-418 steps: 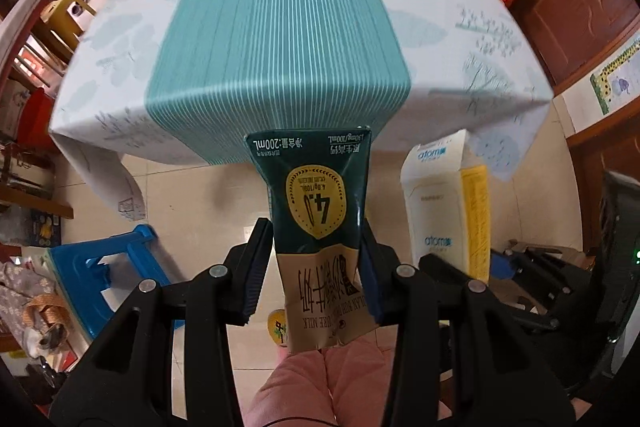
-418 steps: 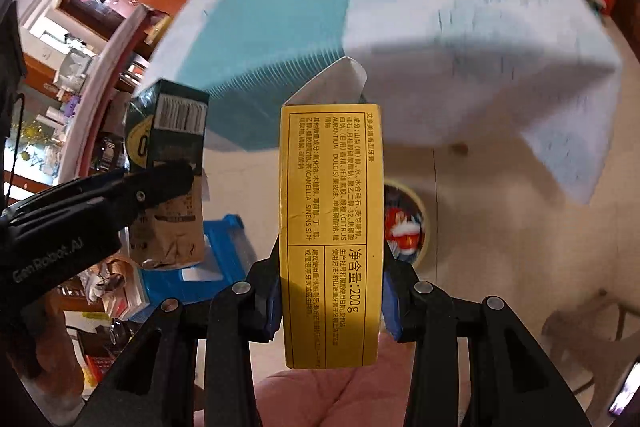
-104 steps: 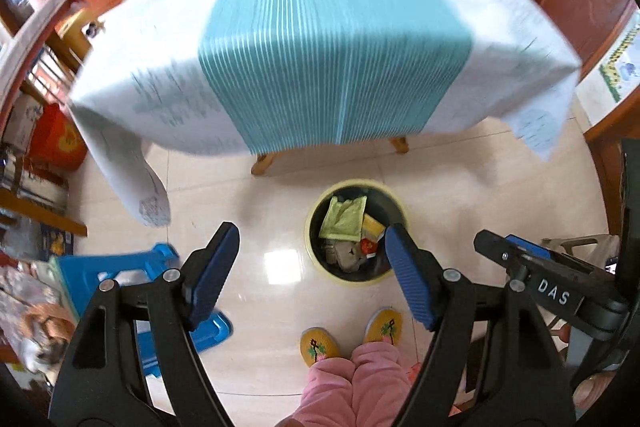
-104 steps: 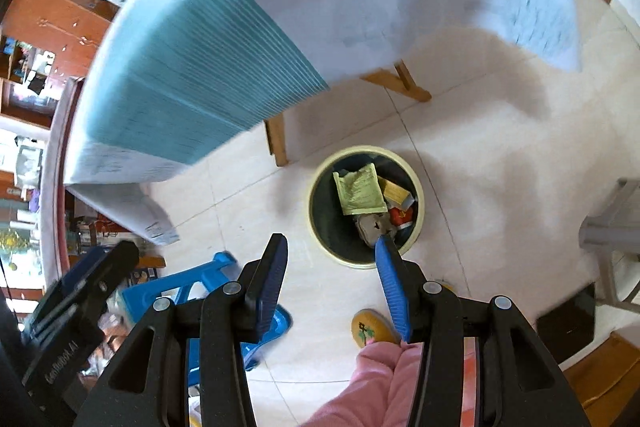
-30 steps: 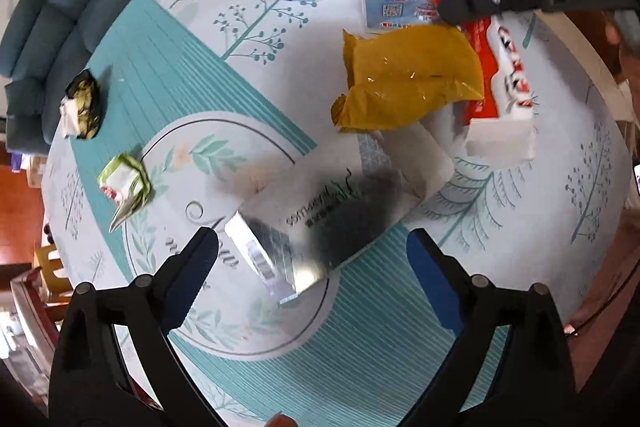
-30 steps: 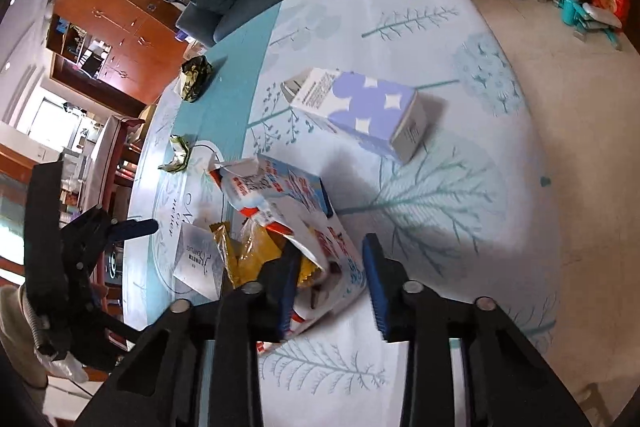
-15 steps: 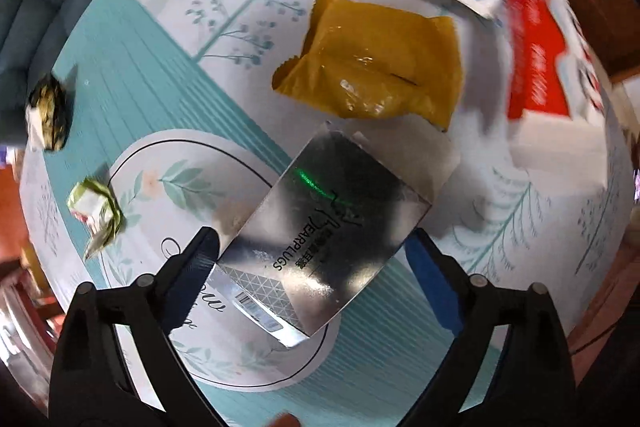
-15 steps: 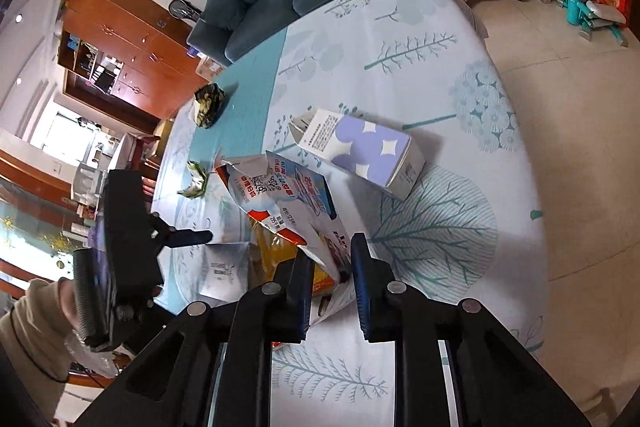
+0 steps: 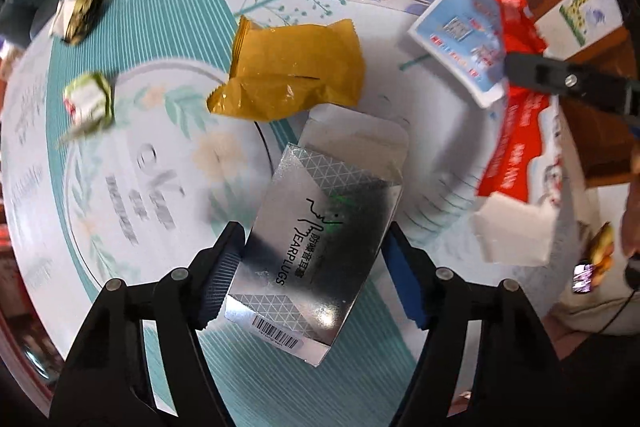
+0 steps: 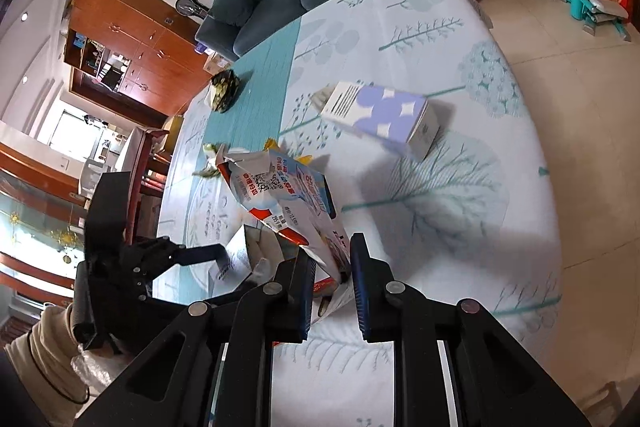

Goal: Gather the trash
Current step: 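Lift the silver box and white-and-red carton and carry them toward the bin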

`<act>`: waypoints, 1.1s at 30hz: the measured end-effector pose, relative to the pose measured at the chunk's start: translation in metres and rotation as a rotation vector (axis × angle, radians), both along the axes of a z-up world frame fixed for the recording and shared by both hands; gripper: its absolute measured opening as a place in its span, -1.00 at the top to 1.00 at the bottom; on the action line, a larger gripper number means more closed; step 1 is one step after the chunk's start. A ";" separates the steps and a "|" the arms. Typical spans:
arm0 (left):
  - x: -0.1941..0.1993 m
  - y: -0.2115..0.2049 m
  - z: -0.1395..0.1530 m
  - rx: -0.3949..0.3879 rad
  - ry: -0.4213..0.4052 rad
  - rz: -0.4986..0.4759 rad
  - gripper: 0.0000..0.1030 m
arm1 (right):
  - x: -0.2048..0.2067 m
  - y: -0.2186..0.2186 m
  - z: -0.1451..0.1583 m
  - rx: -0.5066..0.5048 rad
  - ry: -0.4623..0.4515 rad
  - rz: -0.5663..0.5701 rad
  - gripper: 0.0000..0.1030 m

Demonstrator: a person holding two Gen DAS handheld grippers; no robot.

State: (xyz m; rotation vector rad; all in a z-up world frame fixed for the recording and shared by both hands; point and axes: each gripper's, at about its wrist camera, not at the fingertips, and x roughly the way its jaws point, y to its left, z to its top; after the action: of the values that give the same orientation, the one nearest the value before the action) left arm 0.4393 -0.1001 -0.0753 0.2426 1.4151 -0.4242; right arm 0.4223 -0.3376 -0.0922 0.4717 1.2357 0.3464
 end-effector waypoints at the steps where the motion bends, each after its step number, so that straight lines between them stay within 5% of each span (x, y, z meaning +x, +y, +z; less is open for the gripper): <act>1: -0.007 0.003 0.004 -0.015 0.001 0.009 -0.30 | -0.005 0.003 0.001 -0.001 0.000 0.005 0.67; 7: -0.034 0.019 0.033 -0.085 -0.027 0.044 -0.29 | -0.036 0.024 0.008 -0.012 -0.005 0.027 0.67; 17: -0.137 0.035 0.059 -0.137 -0.147 0.175 -0.29 | -0.116 0.053 0.032 -0.051 -0.038 0.017 0.68; 33: -0.327 0.109 0.089 -0.227 -0.260 0.205 -0.29 | -0.344 0.127 0.071 -0.115 -0.130 -0.179 0.68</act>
State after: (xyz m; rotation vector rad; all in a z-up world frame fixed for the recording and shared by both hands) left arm 0.1120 0.0093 0.0133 -0.0323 1.1128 -0.3654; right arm 0.0781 -0.2111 -0.0214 0.4500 1.0718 0.1506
